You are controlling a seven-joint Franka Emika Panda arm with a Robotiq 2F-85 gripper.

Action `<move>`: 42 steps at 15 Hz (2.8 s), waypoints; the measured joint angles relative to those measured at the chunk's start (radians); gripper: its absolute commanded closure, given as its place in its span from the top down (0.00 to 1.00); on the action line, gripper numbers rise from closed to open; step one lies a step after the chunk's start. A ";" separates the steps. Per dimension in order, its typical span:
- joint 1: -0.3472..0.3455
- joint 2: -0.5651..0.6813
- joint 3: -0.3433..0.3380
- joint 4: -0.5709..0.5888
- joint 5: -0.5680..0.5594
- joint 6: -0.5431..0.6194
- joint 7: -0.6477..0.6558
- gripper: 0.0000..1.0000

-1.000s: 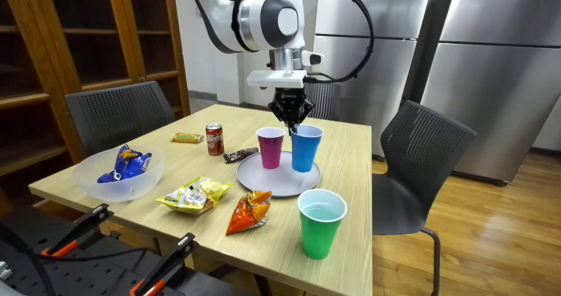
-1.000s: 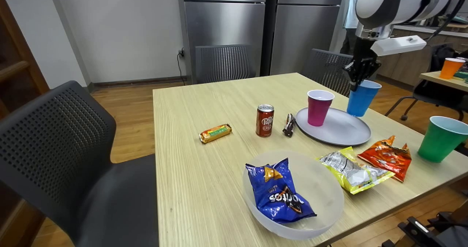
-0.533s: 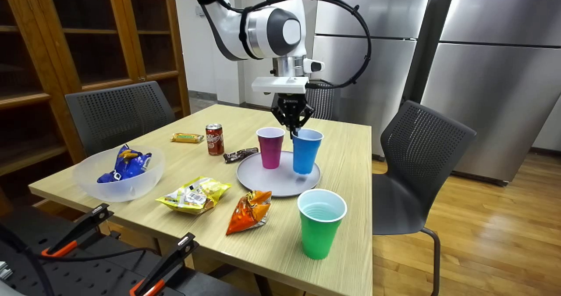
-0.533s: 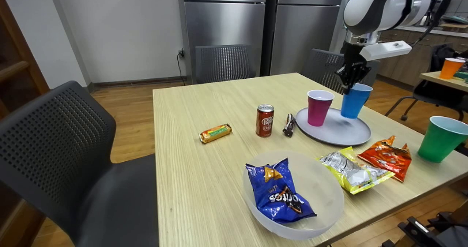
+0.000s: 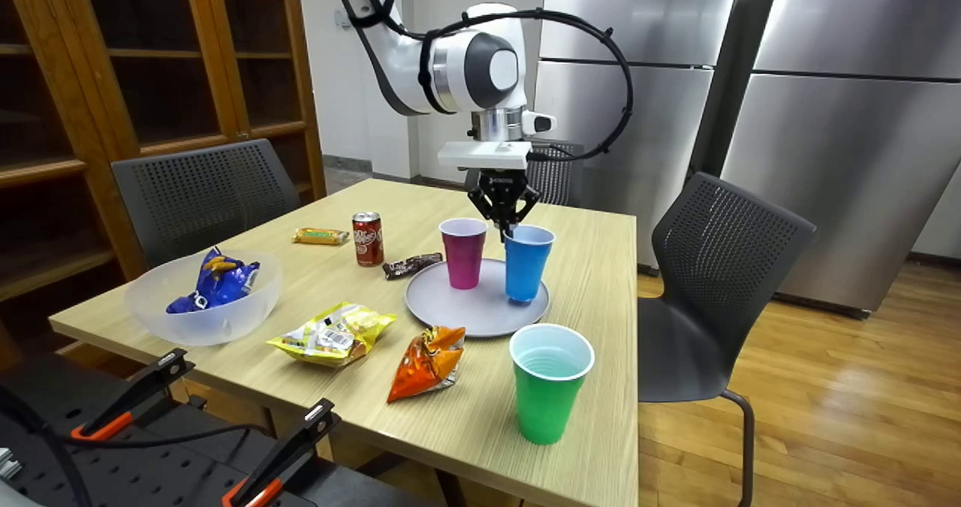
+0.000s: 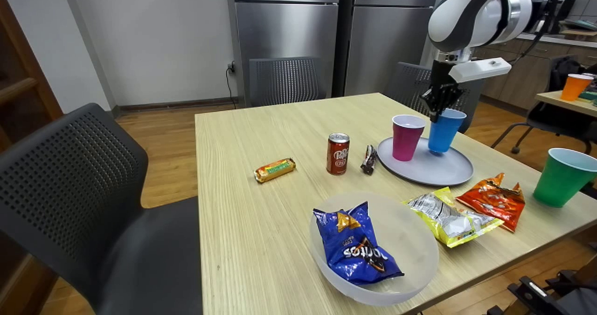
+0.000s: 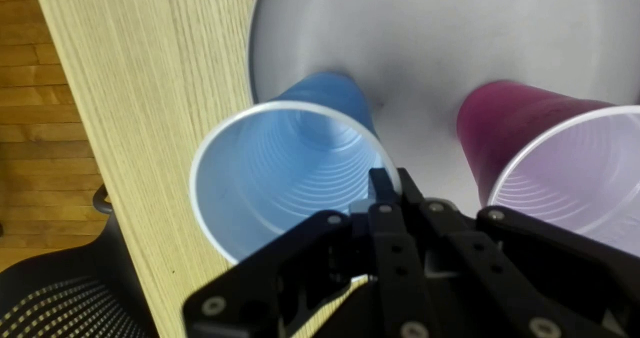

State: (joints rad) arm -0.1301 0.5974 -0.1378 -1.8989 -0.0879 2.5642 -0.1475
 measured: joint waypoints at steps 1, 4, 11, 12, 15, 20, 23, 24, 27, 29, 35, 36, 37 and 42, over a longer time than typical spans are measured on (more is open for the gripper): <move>0.000 0.006 0.000 0.007 0.000 -0.001 0.000 0.01; 0.000 0.017 0.000 0.022 0.000 -0.004 0.000 0.37; -0.001 0.019 0.000 0.035 0.000 -0.010 0.000 0.89; -0.001 0.017 0.000 0.036 0.000 -0.010 0.000 0.97; -0.004 0.003 0.000 0.036 0.000 -0.008 0.000 1.00; -0.014 -0.039 0.000 0.029 0.000 -0.002 0.000 1.00; -0.022 -0.074 0.000 0.009 0.002 0.007 -0.001 1.00; -0.024 -0.086 0.000 0.000 0.002 0.012 -0.002 1.00; -0.043 -0.130 0.013 -0.039 0.025 0.016 -0.037 1.00; -0.062 -0.164 0.026 -0.068 0.051 0.017 -0.073 1.00; -0.104 -0.278 0.030 -0.166 0.109 0.018 -0.146 1.00; -0.111 -0.295 0.030 -0.182 0.120 0.018 -0.156 1.00; -0.118 -0.311 0.029 -0.198 0.132 0.017 -0.166 1.00; -0.147 -0.373 0.016 -0.266 0.179 0.017 -0.201 1.00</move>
State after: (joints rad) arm -0.2768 0.2244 -0.1214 -2.1649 0.0908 2.5815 -0.3481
